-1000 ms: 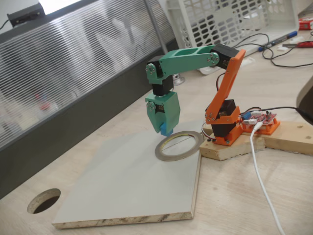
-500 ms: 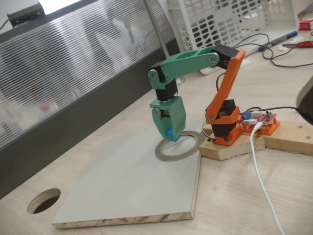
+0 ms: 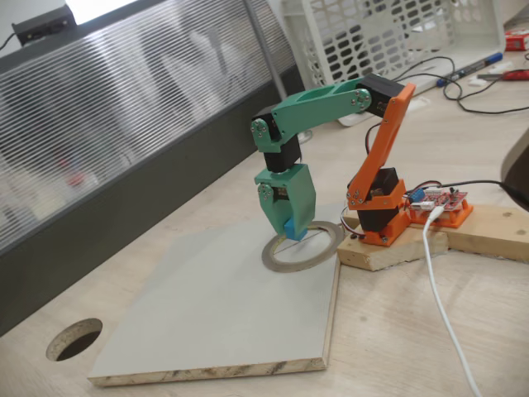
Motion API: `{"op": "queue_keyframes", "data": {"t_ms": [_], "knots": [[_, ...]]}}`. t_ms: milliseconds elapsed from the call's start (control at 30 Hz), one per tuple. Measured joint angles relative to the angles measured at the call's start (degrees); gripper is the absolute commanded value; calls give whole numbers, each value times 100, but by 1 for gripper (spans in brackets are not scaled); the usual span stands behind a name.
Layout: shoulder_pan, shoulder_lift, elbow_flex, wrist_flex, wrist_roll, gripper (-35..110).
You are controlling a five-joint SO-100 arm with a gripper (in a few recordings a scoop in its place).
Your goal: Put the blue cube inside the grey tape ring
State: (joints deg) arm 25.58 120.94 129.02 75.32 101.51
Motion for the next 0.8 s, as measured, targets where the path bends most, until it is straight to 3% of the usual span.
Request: {"op": "queue_keyframes", "data": {"t_ms": [600,800], "knots": [[0,0,0,26,-18,15],[0,-18,-220,501,-18,34]]}}
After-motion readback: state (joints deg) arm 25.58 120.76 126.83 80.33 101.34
